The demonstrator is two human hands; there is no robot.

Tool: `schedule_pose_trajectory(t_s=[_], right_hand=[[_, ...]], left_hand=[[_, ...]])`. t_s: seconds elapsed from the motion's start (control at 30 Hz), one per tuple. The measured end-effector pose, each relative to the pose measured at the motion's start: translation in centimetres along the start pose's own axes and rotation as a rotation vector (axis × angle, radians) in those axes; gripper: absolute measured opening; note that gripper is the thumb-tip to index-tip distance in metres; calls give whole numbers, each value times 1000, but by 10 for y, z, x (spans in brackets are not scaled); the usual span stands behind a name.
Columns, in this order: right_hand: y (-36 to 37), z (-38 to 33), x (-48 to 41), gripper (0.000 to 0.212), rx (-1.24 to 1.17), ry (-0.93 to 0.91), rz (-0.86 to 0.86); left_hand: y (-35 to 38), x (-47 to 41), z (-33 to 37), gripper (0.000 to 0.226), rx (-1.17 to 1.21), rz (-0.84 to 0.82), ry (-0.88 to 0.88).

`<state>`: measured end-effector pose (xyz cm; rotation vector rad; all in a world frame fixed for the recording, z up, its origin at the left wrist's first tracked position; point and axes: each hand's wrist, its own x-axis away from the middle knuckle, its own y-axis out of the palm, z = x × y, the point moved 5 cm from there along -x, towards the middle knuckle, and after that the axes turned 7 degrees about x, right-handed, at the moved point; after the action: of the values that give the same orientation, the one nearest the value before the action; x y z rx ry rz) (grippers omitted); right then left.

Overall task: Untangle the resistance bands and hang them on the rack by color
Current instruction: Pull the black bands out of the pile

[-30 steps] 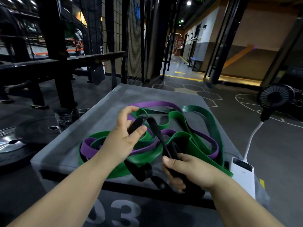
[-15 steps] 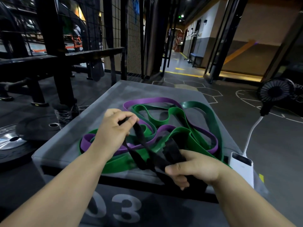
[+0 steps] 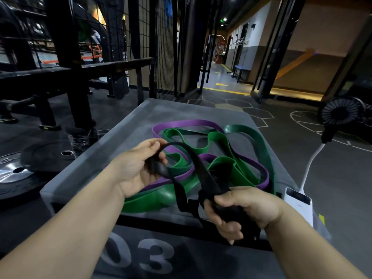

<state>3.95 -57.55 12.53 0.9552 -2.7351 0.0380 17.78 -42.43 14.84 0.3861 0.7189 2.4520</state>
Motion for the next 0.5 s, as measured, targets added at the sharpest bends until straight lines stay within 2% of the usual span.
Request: schedule_pose_trajectory(t_s=[0.13,0.33,0.43,0.47,0.5], right_hand=[[1,0,-1,37,-18,-15,-28],[-1,2,-1,38,90,-45,-32],[1,-1,-1,32,26,-85,-53],[2,-2,-1,31,-12,-99,-67],[3,-2,-1,30,-52,-103,-78]], left_hand=[[2,2,-7,25,-42,-95,-77],[0,-2,-17,29,-341,-42,-90],[5,-2,-14,9,-518,-55,16],[8,0,-13,14,-594,-93,51],[9,0,-13,30,-647,-138,74]])
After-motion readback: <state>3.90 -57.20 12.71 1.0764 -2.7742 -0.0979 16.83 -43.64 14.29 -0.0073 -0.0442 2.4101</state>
